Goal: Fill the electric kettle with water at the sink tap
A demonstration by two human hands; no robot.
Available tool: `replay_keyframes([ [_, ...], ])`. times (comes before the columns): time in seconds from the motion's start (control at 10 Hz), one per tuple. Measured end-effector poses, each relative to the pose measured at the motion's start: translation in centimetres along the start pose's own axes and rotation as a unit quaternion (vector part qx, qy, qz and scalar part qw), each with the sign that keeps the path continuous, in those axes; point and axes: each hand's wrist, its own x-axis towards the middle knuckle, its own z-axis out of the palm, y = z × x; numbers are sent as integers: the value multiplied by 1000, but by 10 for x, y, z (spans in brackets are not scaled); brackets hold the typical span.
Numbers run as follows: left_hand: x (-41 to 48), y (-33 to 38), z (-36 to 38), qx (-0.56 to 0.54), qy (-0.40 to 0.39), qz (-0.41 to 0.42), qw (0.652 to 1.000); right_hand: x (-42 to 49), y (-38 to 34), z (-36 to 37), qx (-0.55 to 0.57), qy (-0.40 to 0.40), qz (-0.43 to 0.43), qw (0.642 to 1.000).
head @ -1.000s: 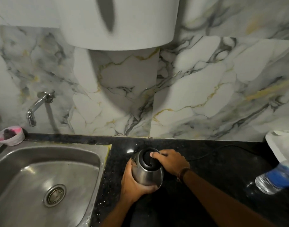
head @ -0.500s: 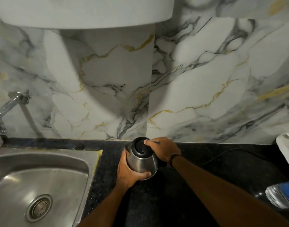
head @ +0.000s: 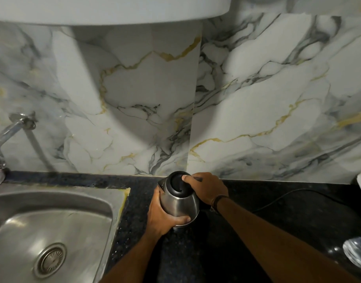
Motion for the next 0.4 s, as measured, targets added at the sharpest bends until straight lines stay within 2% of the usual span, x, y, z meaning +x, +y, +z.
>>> replay_keyframes([
  [0.3, -3, 1, -1, -6, -17, -8, 1000, -3, 0, 3, -20, 19, 8, 1000],
  [0.4, -12, 17, -10, -17, -48, -39, 998, -10, -3, 0, -48, 11, 8, 999],
])
